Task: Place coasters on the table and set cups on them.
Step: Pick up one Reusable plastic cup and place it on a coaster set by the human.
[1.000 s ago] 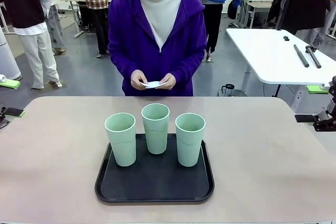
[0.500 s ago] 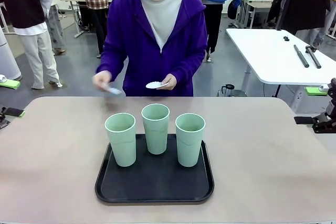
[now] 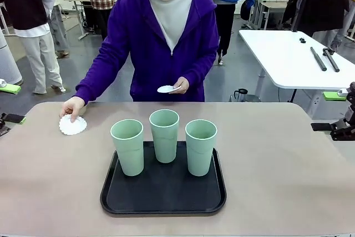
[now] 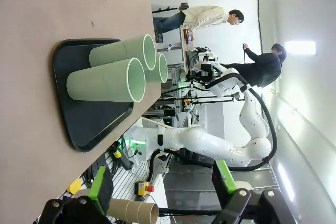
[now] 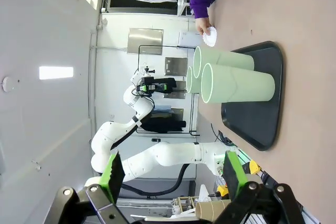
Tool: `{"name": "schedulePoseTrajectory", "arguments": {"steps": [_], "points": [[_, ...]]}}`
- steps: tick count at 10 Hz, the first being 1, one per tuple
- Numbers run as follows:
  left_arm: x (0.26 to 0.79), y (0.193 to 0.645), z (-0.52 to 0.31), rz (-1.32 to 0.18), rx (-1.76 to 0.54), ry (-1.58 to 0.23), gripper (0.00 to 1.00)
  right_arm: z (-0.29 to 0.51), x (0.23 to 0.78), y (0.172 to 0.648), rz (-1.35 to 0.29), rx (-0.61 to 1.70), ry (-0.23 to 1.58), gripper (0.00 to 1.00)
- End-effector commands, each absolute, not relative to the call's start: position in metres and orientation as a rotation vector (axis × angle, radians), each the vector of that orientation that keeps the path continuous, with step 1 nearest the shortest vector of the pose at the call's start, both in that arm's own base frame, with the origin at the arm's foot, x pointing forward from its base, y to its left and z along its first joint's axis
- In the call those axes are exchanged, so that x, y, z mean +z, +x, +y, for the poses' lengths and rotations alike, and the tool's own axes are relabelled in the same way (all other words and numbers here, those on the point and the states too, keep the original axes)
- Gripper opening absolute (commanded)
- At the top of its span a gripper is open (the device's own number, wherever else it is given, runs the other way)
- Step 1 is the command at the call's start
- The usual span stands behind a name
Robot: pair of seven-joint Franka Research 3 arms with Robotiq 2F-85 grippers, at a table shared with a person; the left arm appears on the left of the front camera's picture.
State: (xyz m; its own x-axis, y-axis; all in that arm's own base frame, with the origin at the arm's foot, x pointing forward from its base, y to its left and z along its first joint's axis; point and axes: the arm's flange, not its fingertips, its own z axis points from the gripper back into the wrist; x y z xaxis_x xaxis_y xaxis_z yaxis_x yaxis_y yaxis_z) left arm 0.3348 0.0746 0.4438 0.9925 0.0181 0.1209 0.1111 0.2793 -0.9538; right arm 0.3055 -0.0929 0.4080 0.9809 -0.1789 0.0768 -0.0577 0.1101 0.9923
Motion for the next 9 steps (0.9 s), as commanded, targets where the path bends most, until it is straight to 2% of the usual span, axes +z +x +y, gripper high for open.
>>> {"name": "schedulePoseTrajectory", "arguments": {"steps": [1, 9], "points": [[0.4438, 0.3338, 0.0762, -0.125, -0.074, -1.298, 1.00, -0.0947, 0.4076, 0.3056, -0.211, -0.083, 1.470, 1.00], [0.4438, 0.3338, 0.0762, -0.125, -0.074, -1.298, 1.00, -0.0947, 0.4076, 0.3056, -0.211, -0.083, 1.470, 1.00]]}}
